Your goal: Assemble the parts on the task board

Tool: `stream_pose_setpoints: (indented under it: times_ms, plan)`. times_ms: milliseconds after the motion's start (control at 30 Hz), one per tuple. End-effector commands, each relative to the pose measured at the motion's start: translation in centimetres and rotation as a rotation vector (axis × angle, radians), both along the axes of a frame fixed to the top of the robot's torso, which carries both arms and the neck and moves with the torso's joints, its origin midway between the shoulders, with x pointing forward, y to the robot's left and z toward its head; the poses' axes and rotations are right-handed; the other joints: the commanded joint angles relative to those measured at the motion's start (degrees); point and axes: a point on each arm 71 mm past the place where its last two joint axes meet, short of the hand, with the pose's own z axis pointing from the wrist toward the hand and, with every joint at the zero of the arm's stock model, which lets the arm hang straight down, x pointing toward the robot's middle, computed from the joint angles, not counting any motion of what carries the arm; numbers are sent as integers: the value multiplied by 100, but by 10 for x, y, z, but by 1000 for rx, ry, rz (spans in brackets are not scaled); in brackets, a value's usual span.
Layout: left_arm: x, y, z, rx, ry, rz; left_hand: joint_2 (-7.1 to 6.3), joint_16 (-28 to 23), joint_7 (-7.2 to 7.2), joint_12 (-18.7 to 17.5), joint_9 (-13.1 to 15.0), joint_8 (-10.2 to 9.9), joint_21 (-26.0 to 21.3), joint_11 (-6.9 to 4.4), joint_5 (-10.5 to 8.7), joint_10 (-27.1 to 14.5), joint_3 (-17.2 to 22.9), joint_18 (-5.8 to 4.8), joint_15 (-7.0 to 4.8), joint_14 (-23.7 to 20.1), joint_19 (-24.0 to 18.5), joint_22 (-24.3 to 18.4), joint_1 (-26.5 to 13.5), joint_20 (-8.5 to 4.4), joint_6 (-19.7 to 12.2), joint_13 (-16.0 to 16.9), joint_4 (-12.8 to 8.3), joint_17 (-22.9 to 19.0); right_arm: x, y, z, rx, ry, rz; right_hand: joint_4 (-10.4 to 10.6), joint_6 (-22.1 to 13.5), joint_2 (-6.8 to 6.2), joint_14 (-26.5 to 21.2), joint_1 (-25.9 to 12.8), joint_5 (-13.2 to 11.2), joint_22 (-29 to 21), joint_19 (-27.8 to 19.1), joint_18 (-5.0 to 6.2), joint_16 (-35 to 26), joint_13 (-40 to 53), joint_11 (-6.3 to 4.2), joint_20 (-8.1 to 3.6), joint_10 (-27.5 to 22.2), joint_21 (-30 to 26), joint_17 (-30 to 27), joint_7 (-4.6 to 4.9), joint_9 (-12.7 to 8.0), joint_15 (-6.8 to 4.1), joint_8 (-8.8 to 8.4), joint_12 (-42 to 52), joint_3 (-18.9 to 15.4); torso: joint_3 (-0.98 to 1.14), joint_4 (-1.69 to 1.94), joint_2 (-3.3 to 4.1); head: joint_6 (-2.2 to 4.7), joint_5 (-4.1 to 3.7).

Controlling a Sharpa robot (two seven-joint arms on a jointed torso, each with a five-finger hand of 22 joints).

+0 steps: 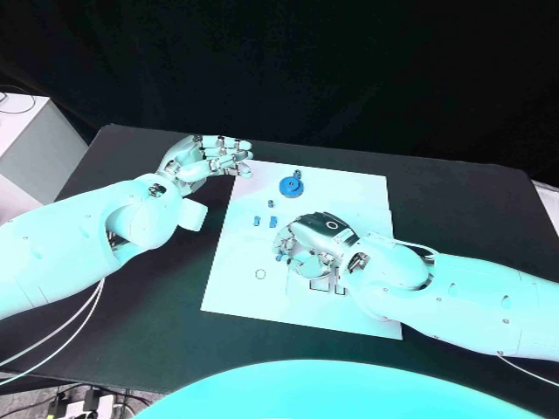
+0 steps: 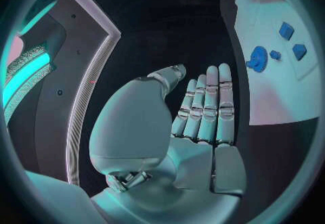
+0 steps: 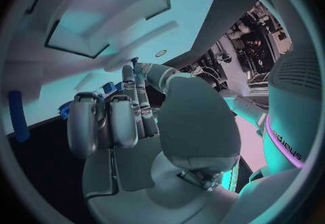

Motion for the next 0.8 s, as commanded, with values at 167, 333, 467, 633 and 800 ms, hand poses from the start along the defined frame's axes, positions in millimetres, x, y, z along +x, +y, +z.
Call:
stream_pose_setpoints:
  times_ms: [167, 333, 467, 633, 800]
  plan:
    - [0, -3, 1, -2, -6, -15, 21, -50, 163, 36, -12, 19, -42, 6, 25, -44, -14, -98, 12, -49, -62, -10, 27, 19, -14, 0, -12, 12, -1, 1, -3, -32, 3, 12, -12, 14, 1, 169, -63, 16, 7, 91, -7, 4, 7, -40, -5, 6, -11, 0, 19, 17, -24, 20, 10, -22, -3, -5, -7, -20, 2]
    - [0, -3, 1, -2, -5, -16, 22, -52, 164, 36, -12, 19, -44, 8, 25, -48, -14, -98, 13, -52, -64, -11, 26, 20, -17, -1, -11, 13, 0, 1, -4, -44, 11, 8, -10, 5, -5, 164, -80, 2, -16, 80, -1, -6, 5, -38, -4, 0, -32, -25, 20, 23, -23, 20, 7, -33, -1, -3, -4, -20, 2]
    - [0, -4, 1, -2, -4, -18, 22, -52, 164, 36, -12, 19, -44, 8, 25, -48, -14, -98, 13, -52, -64, -11, 26, 20, -17, -1, -11, 13, -1, 2, -5, -52, 17, 12, 3, -57, -45, 137, -138, -21, -110, 36, 21, -56, -5, -22, 5, -53, -116, -127, 34, 31, -11, -4, -5, -71, -1, -4, -7, -20, 2]
    - [0, -4, 1, -3, -4, -20, 22, -52, 164, 36, -12, 19, -44, 8, 25, -48, -14, -98, 13, -52, -64, -11, 26, 20, -17, -1, -11, 13, -1, 4, -7, -61, 25, 26, 42, -227, -141, 72, -244, -90, -367, -88, 77, -173, -45, 58, 57, -333, -357, -355, 103, 28, 54, -90, -20, -152, -2, -3, -1, -20, 2]
    - [0, -5, 1, -4, -4, -23, 25, -57, 166, 38, -14, 21, -49, 10, 25, -54, -13, -98, 15, -56, -70, -13, 28, 22, -22, -1, -12, 16, -2, 6, -10, -61, 33, 37, 48, -281, -192, 46, -263, -142, -579, -194, 125, -215, -53, 105, 95, -520, -563, -441, 140, 34, 91, -119, -21, -160, -1, 3, 1, -20, 7]
